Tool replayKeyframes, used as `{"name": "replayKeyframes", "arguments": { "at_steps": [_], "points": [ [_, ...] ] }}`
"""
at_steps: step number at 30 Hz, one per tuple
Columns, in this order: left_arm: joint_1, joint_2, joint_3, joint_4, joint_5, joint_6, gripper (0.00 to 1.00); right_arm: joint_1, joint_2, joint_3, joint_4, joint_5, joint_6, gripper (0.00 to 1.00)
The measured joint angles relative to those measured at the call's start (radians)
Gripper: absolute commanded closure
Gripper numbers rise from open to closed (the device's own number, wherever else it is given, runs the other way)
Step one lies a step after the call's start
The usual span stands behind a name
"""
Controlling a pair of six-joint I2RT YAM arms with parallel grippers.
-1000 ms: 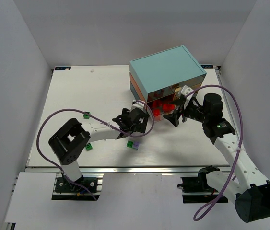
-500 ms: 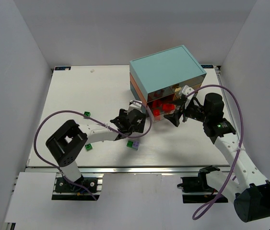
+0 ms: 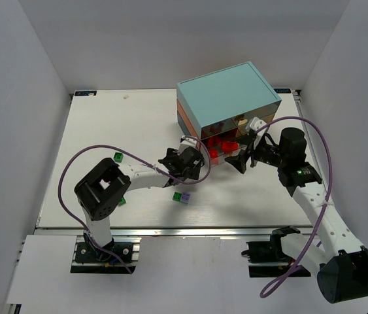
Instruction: Sort the legos into containers by color
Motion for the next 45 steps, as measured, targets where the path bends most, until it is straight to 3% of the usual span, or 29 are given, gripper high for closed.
{"name": "replayKeyframes", "arguments": {
  "at_steps": [10,20,24,31,35,38,41,42,44,45],
  "points": [
    [0.000,0.005,0.003,-0.011,-0.015,-0.014,0.09,-0.013,0.000,0.000,0.000,-0.017,0.000,0.13],
    [0.000,0.010,0.003,-0.030,-0.013,-0.022,0.23,-0.022,0.000,0.000,0.000,-0.029,0.003,0.14],
    [0.000,0.010,0.003,-0.029,-0.011,-0.021,0.36,-0.025,0.000,0.000,0.000,-0.034,0.003,0.14],
    [0.000,0.005,-0.001,-0.024,-0.007,-0.018,0.73,-0.032,0.000,0.000,0.000,-0.037,0.003,0.15],
    [-0.003,-0.069,-0.074,-0.001,-0.001,0.012,0.82,-0.035,0.000,0.000,0.000,-0.039,0.004,0.18],
    [-0.009,-0.197,-0.148,0.019,0.026,0.056,0.87,-0.037,0.000,0.000,0.000,-0.043,0.004,0.24],
    [-0.014,-0.347,-0.194,0.061,0.066,0.111,0.89,-0.039,0.000,0.000,0.000,-0.044,0.004,0.40],
    [-0.014,-0.403,-0.206,0.082,0.084,0.130,0.90,-0.040,0.000,0.000,0.000,-0.044,0.006,0.57],
    [-0.014,-0.486,-0.214,0.120,0.119,0.166,0.92,-0.040,0.000,0.000,0.003,-0.045,0.010,0.78],
    [-0.014,-0.516,-0.214,0.135,0.137,0.181,0.94,-0.040,0.000,0.000,0.005,-0.045,0.012,0.99]
  ]
}}
